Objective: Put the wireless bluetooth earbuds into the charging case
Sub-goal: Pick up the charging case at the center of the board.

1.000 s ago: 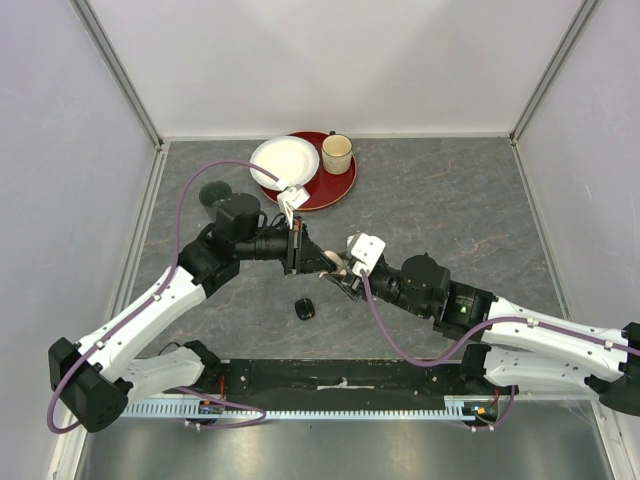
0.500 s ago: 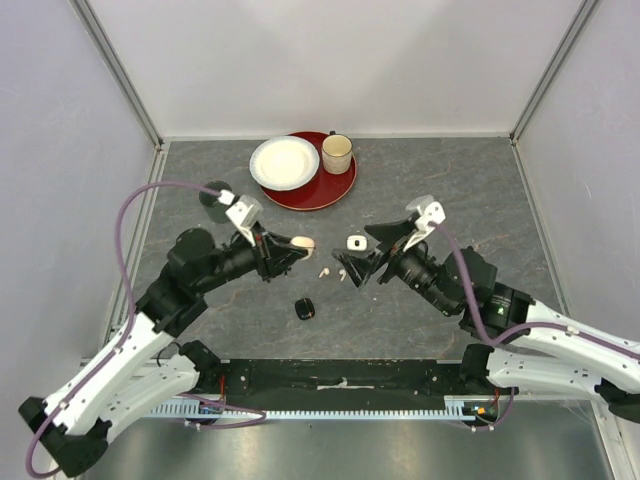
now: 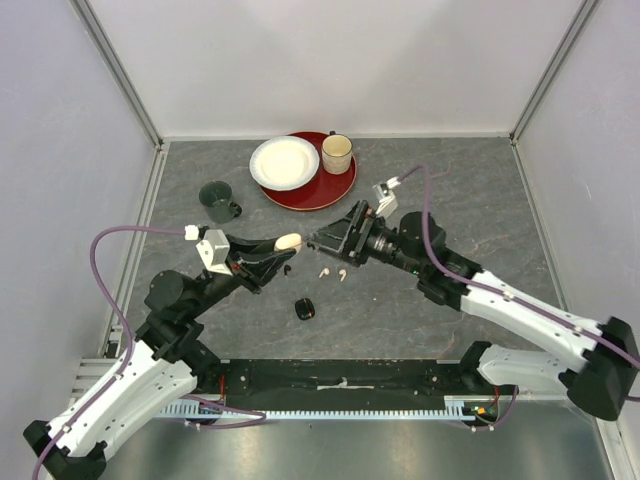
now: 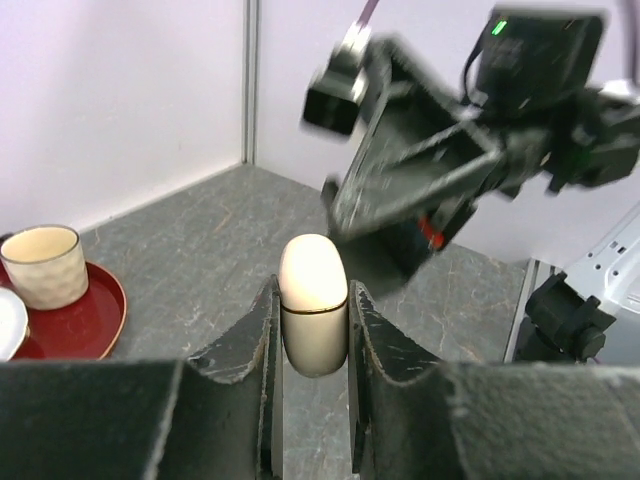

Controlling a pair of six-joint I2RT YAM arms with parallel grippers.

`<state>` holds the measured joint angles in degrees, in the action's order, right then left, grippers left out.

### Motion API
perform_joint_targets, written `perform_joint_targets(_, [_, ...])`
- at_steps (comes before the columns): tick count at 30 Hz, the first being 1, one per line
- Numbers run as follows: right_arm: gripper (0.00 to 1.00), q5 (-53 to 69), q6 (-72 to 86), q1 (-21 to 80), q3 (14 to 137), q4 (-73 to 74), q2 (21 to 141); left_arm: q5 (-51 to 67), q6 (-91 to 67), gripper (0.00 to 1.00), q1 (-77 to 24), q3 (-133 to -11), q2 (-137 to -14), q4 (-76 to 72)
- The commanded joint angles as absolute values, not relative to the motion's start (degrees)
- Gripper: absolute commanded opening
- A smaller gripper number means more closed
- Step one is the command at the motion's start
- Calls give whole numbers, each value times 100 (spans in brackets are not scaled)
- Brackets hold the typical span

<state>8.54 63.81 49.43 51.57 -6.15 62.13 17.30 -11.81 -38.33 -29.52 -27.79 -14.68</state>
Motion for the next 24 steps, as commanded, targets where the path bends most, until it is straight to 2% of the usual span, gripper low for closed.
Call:
perform_joint_targets(1, [98, 2609, 8708, 4931, 4737, -3039, 6800, 1907, -896, 2, -3841, -2944, -2751, -2250])
perform_joint_targets(4, [98, 2909, 9122, 4939, 4772, -3611, 7074, 1907, -879, 2, -3841, -2927, -2760, -2250])
perform_joint_targets(14, [97, 2786, 9334, 4931, 4825, -3770, 7180, 1915, -888, 2, -3841, -2909, -2777, -2259])
perform_joint_targets(24, [74, 2812, 9677, 4931, 4816, -4254, 7479, 2285, -1037, 2, -3841, -2918, -2953, -2435])
